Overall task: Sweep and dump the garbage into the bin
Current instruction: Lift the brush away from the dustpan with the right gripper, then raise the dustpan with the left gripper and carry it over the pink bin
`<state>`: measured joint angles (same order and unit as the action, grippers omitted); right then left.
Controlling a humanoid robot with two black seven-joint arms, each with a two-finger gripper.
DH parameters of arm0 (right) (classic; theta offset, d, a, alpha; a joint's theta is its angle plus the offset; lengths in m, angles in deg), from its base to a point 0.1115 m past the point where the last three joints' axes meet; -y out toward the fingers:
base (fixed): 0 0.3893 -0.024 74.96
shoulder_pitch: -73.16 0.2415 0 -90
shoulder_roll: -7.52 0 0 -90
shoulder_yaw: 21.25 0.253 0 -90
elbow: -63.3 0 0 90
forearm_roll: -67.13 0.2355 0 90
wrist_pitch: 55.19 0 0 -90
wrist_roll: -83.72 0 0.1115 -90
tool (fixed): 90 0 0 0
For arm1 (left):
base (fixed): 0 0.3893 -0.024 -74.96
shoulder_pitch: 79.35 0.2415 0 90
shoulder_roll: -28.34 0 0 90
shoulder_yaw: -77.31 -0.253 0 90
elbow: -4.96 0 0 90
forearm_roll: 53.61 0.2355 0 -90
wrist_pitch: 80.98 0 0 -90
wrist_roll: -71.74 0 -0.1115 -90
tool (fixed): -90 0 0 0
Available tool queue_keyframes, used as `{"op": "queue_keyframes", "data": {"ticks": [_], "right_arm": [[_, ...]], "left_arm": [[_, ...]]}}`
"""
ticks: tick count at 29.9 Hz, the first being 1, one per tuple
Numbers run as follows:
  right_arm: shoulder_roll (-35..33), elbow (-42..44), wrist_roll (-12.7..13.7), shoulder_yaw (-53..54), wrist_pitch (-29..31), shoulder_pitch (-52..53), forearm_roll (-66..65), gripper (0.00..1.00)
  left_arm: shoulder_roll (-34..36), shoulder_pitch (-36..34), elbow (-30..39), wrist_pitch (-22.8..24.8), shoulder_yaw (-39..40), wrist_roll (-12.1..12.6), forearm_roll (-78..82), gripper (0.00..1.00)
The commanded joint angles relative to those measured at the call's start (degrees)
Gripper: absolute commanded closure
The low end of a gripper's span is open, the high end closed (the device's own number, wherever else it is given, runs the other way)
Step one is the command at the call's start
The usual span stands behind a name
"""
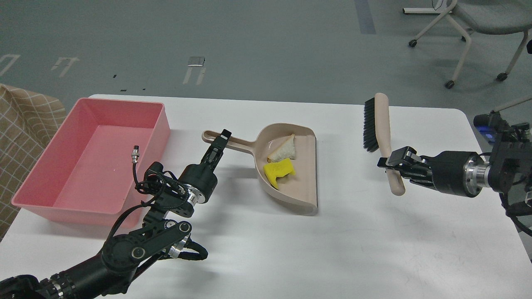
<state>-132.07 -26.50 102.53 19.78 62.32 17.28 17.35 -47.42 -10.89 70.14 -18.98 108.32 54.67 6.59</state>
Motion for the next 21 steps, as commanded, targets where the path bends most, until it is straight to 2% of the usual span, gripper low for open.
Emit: {"op": "queue_keyframes", "data": {"ticks": [1,10,21], "right_arm": [[-1.0,0.6,0.0,0.7,0.3,-0.1,0.6,0.97],[-3.6,0.7,0.0,0.8,0.5,-0.2,1.6,0.97],[-3.9,0.7,0.1,0.7,0.5,-1.7,1.6,0.97]], "left_arm": [[0.0,-0.7,0.4,0.0,0.0,-0.1,-1.1,1.0],[0.4,-2.4,0.5,0.0,0.5,0.0,-1.9,1.0],[4.5,-8.0,0.5,0.0,0.5,0.1,-6.8,1.0]]}}
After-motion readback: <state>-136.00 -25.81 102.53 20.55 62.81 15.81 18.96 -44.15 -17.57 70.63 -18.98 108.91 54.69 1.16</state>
